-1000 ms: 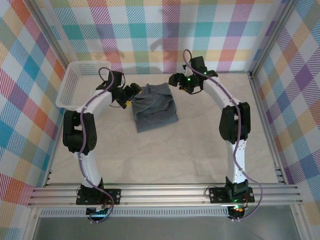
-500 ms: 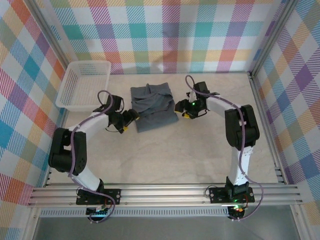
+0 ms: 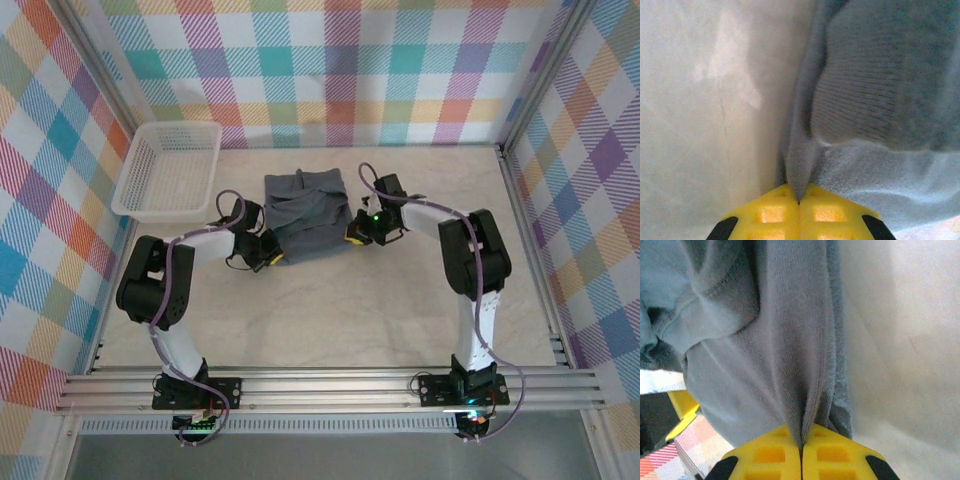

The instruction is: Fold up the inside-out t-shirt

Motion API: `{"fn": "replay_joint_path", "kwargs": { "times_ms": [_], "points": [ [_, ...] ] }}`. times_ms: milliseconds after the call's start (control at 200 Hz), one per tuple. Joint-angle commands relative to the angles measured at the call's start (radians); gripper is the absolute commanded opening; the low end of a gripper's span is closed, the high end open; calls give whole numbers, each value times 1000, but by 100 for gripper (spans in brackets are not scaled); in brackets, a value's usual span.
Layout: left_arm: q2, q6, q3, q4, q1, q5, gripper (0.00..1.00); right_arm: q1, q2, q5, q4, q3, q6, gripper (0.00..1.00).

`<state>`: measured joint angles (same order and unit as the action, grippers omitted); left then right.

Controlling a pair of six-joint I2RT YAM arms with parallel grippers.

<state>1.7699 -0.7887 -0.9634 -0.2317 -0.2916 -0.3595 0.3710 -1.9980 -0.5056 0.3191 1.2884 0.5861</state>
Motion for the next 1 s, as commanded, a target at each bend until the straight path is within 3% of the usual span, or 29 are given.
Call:
{"fn": "replay_joint_path", "kwargs": {
  "times_ms": [0,145,195,235,270,310,380,455,560,735,820,940,995],
  "points": [
    [-133,43,101,-152,-49,-37,0,-3,167,-12,21,-153,-27,0],
    [-388,-9,280,-279,-129,-57,2,17,411,-12,73,-436,-17,3],
    [-468,-57,332,-290,-169,-86,23,30,511,-15,93,-532,11,10],
    [-530,-99,358,-287,-209,-116,48,35,588,-20,128,-584,26,25],
    [-572,-128,365,-294,-244,-128,64,44,654,-19,178,-609,36,39],
    [-609,-150,356,-320,-276,-119,72,53,729,-10,226,-621,46,46],
    [-652,-157,318,-360,-300,-89,77,62,829,17,271,-612,63,51],
    [-652,-151,279,-354,-300,-73,78,63,851,61,279,-574,71,55],
    [-549,-141,235,-291,-303,-119,76,60,752,99,231,-518,76,55],
    [-421,-135,172,-214,-331,-115,72,62,572,75,101,-464,90,53],
    [-380,-129,157,-219,-331,-80,68,62,504,62,74,-436,88,46],
    [-326,-140,165,-171,-331,-85,55,64,450,54,29,-432,108,34],
    [-318,-146,170,-147,-331,-87,39,65,435,52,28,-425,110,29]
  ]
}}
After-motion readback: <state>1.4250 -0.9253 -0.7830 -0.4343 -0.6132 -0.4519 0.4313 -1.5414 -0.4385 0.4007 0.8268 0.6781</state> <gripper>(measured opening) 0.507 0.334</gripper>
